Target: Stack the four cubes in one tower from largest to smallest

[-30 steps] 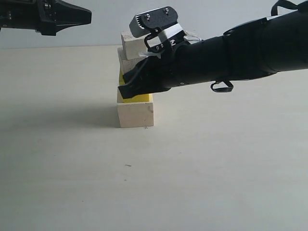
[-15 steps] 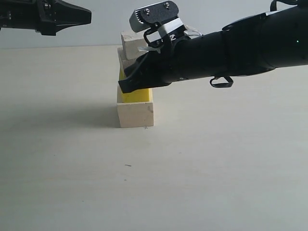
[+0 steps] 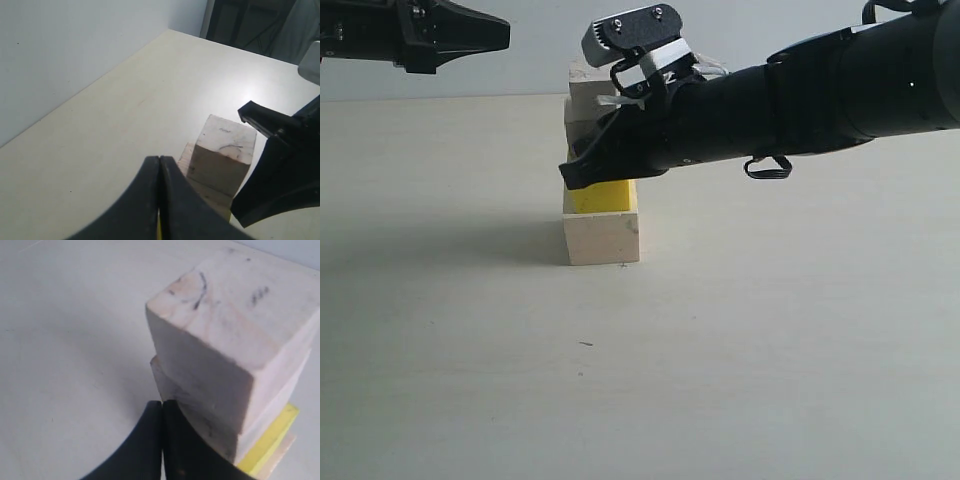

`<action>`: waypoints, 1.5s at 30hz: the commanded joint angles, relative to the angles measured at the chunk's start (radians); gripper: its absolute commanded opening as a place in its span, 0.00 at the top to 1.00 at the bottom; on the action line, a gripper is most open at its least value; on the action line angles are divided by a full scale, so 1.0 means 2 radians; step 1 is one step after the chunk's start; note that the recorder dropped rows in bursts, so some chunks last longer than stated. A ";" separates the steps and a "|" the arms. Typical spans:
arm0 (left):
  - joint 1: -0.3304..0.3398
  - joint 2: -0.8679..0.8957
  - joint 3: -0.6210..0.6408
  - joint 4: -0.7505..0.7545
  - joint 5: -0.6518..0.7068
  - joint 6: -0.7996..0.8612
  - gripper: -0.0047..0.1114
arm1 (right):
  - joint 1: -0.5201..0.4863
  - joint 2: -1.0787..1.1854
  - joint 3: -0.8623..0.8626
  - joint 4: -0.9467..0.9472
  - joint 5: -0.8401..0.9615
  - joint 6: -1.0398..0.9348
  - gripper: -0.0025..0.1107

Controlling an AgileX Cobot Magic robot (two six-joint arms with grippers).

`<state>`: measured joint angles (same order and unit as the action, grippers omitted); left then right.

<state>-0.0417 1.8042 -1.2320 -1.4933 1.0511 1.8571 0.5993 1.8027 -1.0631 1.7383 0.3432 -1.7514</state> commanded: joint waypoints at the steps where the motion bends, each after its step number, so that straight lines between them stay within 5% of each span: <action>1: 0.001 -0.005 0.000 -0.002 0.000 -0.003 0.96 | 0.000 -0.001 -0.005 0.003 0.001 0.001 0.98; 8: 0.001 -0.005 0.000 -0.002 -0.002 -0.003 0.96 | 0.000 -0.002 -0.004 0.003 0.007 0.030 0.98; 15: 0.001 -0.005 0.000 -0.001 -0.008 -0.003 0.96 | 0.000 -0.025 0.000 -0.185 0.023 0.209 0.98; 22: 0.001 -0.005 0.000 -0.001 -0.013 -0.015 0.96 | 0.000 -0.109 0.042 -0.187 0.004 0.206 0.98; 30: 0.001 -0.005 0.000 0.000 -0.016 -0.025 0.96 | -0.004 -0.228 0.110 -0.196 -0.188 0.192 0.98; 45: -0.005 -0.018 0.015 -0.005 -0.028 -0.053 0.96 | -0.030 -0.200 0.126 -0.197 -0.193 0.186 0.98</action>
<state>-0.0436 1.7794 -1.2196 -1.4863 1.0065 1.7594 0.5436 1.3512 -0.8080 1.3514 -0.0647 -1.3714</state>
